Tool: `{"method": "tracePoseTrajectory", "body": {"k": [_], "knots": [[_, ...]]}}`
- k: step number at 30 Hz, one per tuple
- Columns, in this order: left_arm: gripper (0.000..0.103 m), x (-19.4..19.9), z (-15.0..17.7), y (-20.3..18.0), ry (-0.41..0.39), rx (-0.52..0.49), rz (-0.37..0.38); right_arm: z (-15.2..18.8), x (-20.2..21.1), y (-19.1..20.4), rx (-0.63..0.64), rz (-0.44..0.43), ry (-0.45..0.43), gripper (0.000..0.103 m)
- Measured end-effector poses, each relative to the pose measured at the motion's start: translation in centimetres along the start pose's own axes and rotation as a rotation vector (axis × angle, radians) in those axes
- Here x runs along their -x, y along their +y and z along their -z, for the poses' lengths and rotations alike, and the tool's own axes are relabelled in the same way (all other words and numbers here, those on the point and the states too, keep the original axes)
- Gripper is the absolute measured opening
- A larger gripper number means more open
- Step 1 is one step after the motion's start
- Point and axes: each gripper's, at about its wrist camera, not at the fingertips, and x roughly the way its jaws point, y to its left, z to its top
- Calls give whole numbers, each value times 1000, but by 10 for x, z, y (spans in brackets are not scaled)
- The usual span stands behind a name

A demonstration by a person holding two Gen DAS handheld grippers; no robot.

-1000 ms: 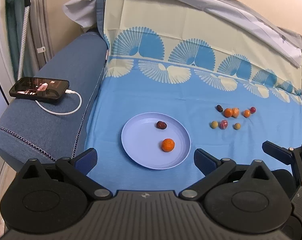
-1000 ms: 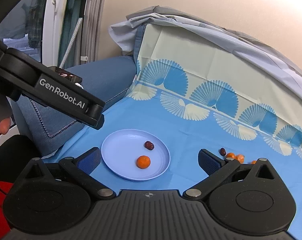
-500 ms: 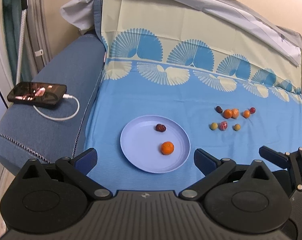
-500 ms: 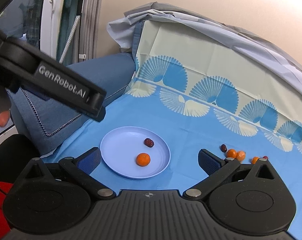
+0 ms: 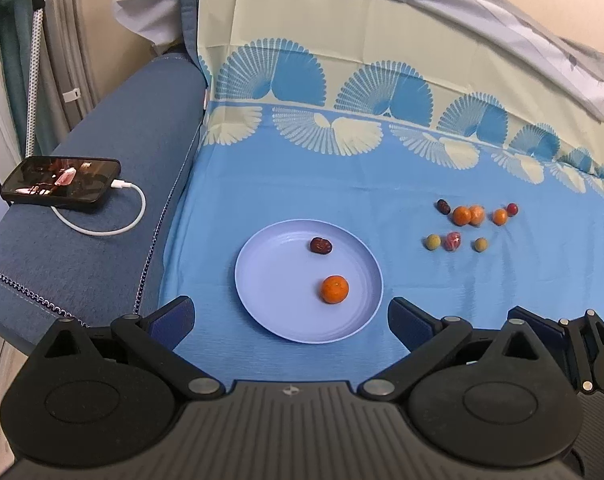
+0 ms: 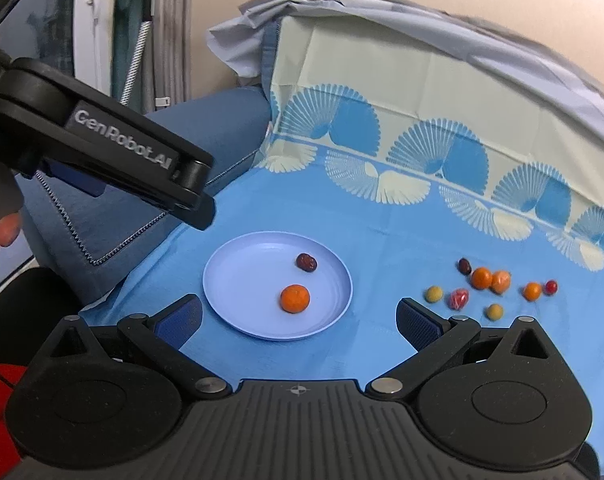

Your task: Organize fruits

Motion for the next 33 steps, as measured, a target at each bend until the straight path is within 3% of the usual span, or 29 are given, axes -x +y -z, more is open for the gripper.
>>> {"method": "tracePoseTrajectory", "body": {"k": [8, 18, 28, 33], "knots": [[103, -18, -25, -15, 20, -15, -16, -1, -12, -31, -105, 32, -18, 102], [103, -56, -60, -70, 62, -99, 47, 9, -27, -104, -258, 172, -43, 102], [103, -124, -106, -159, 70, -271, 158, 29, -80, -218, -406, 437, -2, 102], [103, -177, -123, -215, 78, -452, 182, 42, -128, -279, -457, 470, 74, 102]]}}
